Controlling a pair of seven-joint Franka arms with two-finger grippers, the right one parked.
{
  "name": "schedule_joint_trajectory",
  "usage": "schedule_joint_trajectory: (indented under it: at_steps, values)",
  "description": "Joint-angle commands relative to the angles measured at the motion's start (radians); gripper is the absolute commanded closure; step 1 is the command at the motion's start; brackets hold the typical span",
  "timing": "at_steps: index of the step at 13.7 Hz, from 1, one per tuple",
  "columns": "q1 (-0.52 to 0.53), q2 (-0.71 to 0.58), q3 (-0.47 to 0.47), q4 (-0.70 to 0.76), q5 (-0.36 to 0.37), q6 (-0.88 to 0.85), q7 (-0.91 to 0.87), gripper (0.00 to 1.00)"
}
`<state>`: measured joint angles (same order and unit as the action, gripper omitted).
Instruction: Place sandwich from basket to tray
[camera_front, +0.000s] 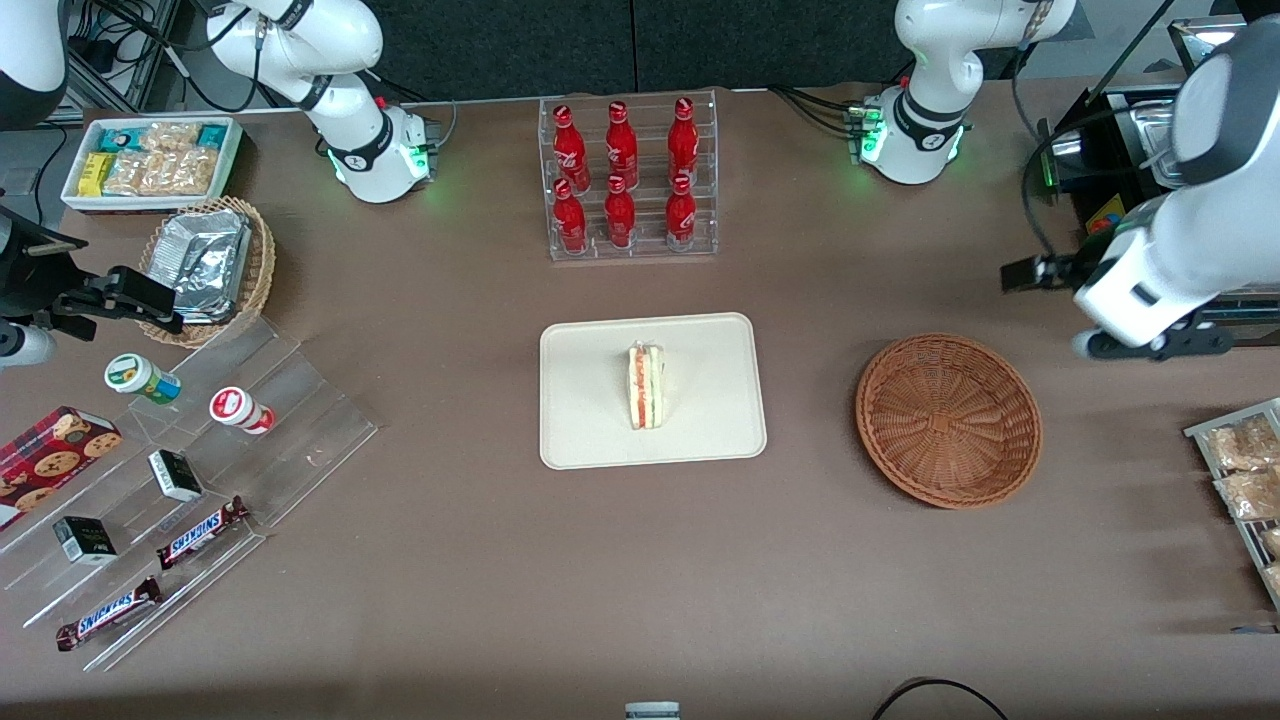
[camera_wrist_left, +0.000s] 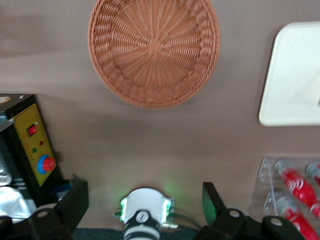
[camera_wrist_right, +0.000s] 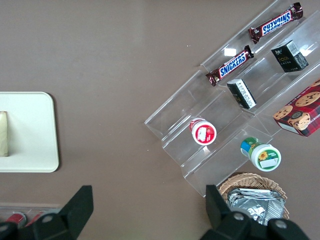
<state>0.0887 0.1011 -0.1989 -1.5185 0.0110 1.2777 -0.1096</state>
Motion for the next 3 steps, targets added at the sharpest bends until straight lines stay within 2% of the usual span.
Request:
schedule_joint_trajectory:
  at_steps: [1, 3]
  values:
    - [0.042, -0.081, -0.03, -0.038, 0.007, -0.049, 0.036, 0.0]
    - [0.042, -0.098, -0.025, -0.071, 0.007, -0.063, 0.039, 0.0]
